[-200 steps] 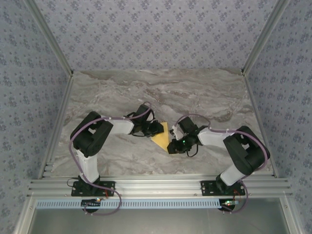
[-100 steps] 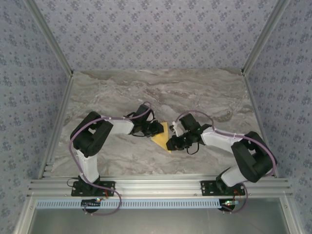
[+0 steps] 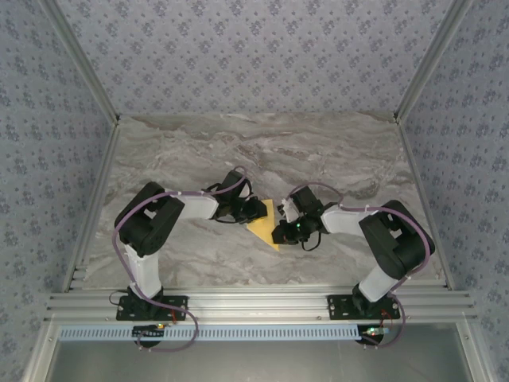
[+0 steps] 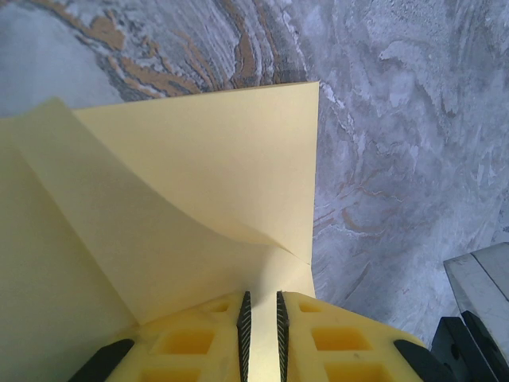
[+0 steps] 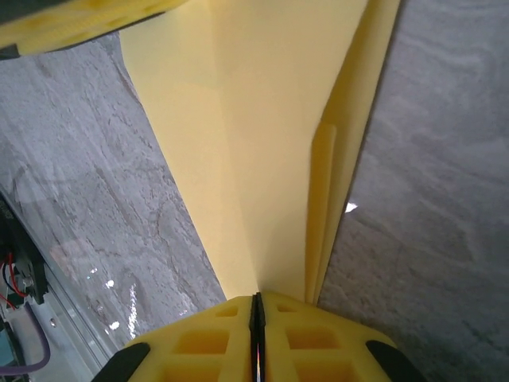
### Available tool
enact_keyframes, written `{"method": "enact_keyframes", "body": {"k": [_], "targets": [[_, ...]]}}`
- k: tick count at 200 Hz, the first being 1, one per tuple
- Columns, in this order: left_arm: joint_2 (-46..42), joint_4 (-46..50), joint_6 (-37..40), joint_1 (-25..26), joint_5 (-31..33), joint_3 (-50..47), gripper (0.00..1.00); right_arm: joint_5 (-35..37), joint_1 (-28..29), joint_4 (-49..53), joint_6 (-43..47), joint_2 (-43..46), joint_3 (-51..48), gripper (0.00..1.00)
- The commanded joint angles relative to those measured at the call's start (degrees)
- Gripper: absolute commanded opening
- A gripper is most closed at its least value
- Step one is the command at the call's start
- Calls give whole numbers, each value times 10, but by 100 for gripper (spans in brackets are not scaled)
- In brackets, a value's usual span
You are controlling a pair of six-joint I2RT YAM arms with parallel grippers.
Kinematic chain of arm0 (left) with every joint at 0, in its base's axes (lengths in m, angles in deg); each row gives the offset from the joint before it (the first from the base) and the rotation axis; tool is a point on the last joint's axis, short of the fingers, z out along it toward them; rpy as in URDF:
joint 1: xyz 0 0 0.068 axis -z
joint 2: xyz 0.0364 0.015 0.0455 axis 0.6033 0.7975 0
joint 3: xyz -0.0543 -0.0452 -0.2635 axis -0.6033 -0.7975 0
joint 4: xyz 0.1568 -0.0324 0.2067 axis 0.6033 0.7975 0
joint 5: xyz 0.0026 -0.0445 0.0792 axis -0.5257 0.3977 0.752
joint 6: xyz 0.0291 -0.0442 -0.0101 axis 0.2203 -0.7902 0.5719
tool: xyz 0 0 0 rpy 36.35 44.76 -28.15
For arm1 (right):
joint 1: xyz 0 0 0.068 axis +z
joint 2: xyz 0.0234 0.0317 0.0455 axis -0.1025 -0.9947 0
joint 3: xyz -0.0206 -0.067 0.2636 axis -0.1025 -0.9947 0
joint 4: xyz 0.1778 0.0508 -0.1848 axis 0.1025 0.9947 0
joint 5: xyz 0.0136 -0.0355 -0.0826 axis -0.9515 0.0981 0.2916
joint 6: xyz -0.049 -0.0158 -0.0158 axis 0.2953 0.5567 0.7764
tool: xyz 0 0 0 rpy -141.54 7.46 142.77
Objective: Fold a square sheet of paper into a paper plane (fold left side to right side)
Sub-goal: Fourth fold the wing at the center of the table.
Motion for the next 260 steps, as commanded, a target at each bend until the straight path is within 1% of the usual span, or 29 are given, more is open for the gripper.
{"method": "enact_keyframes", "body": {"k": [1, 30, 53, 109, 122, 146, 160, 175, 186, 200, 225, 240, 260], "targets": [[9, 62, 11, 1, 29, -18, 19, 6, 0, 61, 11, -1, -27, 9], [9, 63, 12, 1, 31, -18, 19, 5, 2, 105, 25, 32, -46, 9], [9, 64, 12, 1, 31, -16, 19, -11, 1, 123, 35, 52, -47, 9], [9, 65, 12, 0, 29, -14, 19, -46, -15, 108, 21, 118, 18, 9], [9, 65, 12, 1, 29, -13, 19, -46, -18, 85, 13, 112, 25, 9], [10, 66, 12, 0, 27, -11, 19, -50, -19, 62, 5, 72, 40, 8], [10, 66, 10, 1, 27, -11, 19, -49, -19, 71, 15, 56, 48, 8], [10, 66, 10, 1, 26, -10, 19, -27, -20, 90, 25, 56, 51, 9], [11, 67, 11, 1, 26, -9, 19, -26, -20, 57, 7, 54, 40, 10], [14, 69, 12, 1, 26, -6, 19, -36, -18, 22, -9, 31, 37, 9], [12, 68, 12, 2, 25, -6, 19, -25, -14, 38, -3, -12, 47, 8], [9, 68, 12, 2, 25, -5, 19, -4, -16, 54, 4, -18, 41, 8], [7, 70, 14, 2, 24, -2, 19, 5, -16, 58, 4, -24, 30, 8]]}}
